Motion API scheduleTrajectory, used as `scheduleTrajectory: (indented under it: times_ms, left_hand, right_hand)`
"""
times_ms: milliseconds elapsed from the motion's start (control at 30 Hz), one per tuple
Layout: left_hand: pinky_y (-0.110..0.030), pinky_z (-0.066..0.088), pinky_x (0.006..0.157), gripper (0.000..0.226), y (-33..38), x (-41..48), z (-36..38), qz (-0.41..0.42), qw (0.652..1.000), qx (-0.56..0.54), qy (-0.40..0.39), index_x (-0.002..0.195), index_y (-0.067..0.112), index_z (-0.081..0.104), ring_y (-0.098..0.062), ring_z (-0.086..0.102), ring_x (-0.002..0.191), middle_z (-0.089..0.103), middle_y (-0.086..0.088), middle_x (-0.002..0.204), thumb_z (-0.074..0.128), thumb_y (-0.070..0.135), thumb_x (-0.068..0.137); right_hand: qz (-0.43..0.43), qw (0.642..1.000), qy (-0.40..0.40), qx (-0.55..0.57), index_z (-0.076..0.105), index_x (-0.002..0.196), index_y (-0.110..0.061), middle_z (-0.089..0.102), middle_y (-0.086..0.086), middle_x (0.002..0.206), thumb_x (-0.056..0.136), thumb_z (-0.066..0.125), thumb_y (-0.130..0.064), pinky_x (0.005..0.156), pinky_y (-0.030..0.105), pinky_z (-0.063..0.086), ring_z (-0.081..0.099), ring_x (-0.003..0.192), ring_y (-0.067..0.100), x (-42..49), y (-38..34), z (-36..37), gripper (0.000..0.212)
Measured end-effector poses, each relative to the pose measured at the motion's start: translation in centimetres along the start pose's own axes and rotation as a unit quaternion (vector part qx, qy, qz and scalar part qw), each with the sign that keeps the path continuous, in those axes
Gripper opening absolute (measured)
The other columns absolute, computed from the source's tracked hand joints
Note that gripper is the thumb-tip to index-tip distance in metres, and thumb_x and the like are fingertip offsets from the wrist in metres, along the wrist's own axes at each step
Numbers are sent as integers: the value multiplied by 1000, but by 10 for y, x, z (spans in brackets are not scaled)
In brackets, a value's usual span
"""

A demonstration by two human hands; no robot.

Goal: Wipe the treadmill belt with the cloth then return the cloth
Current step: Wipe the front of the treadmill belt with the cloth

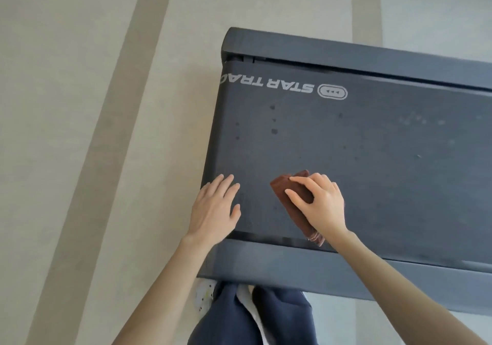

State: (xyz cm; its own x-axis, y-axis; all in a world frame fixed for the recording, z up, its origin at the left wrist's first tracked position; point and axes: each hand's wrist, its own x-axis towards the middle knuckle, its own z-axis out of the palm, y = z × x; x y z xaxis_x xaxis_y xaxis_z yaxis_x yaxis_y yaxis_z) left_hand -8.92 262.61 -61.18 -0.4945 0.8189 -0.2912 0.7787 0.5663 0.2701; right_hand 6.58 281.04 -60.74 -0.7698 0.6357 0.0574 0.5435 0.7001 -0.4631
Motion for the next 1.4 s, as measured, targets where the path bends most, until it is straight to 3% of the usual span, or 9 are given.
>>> scheduleTrajectory:
  times_ms: [133,233,467,633,800,933,1067,1267,1400]
  left_hand:
    - [-37,21,113,50,-24,37,81,22,1000,12,10,139,15,42,-21,25,140,32,-2,150,48,31,92]
    - [-40,23,114,50,-34,54,127,37,998,9,42,139,15,42,-22,29,139,35,-3,149,50,29,91]
    - [-42,17,115,51,-48,62,176,62,986,-2,157,141,18,39,-19,23,141,32,0,150,35,32,92]
    - [-41,18,115,52,-50,63,179,51,985,13,163,141,20,38,-16,21,141,31,2,151,31,36,93]
    - [-40,20,115,57,-52,52,168,22,990,25,136,144,17,33,-16,19,142,26,2,152,24,42,93]
    - [-38,25,113,58,-75,35,174,-11,987,12,161,143,13,35,-17,20,142,26,1,152,28,42,93]
    - [-37,26,113,59,-79,28,177,-17,987,2,160,143,11,33,-16,16,143,23,1,153,27,42,93]
    - [-37,26,113,60,-78,27,175,-24,987,-1,158,144,12,32,-16,16,143,22,1,154,27,42,93]
    - [-29,23,113,62,-80,14,175,-38,988,-11,149,145,13,29,-13,16,142,20,3,154,24,46,92]
  right_hand:
    - [-102,993,-13,-62,71,100,-25,58,-3,81,87,49,-49,68,35,41,55,74,23,13,60,70,35]
    - [-102,992,7,-71,69,108,-26,60,1,93,86,51,-53,75,40,42,56,81,26,7,85,114,40]
    - [-242,965,40,-97,53,126,-39,51,2,119,84,50,-65,80,42,35,49,99,26,-23,107,157,49]
    - [-159,976,60,-133,54,129,-35,55,4,123,85,43,-66,91,45,34,48,111,31,66,94,163,55]
    - [-114,985,65,-108,63,117,-24,58,5,108,87,53,-54,80,40,37,53,94,28,54,69,163,44]
    - [-240,968,30,-61,60,114,-29,55,1,100,85,54,-58,73,38,37,51,82,22,-24,64,174,42]
    - [-320,944,11,-84,61,118,-31,59,1,102,84,55,-59,81,40,39,54,89,23,-12,59,177,45]
    - [-181,973,35,-136,59,124,-26,56,2,119,87,52,-56,88,40,36,50,109,26,103,23,192,49]
    - [-163,977,61,-119,61,118,-19,58,4,116,86,51,-60,85,38,36,51,102,26,92,11,203,53]
